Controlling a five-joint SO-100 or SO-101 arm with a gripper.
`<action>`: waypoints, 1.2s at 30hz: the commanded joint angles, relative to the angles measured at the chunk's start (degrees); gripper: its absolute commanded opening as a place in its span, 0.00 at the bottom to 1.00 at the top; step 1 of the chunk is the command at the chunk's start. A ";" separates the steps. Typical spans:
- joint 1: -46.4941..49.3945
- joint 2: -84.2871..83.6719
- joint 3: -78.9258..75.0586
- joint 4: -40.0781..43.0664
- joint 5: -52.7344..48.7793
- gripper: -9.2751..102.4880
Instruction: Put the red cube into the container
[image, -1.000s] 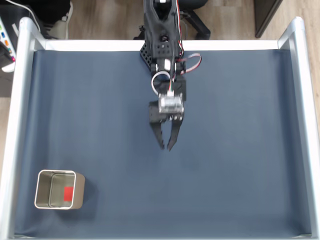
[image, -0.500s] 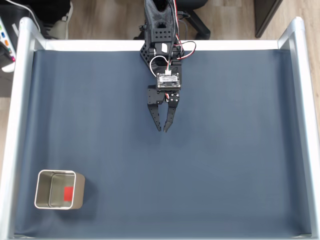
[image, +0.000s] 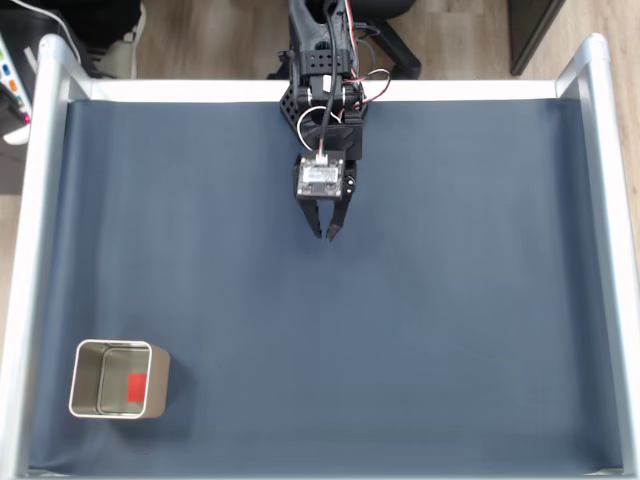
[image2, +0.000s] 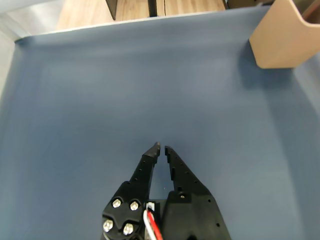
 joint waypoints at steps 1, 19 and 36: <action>-0.35 0.70 -0.35 3.16 1.85 0.08; -0.09 0.70 -0.26 19.42 3.08 0.08; 0.18 0.79 -0.26 22.94 2.20 0.09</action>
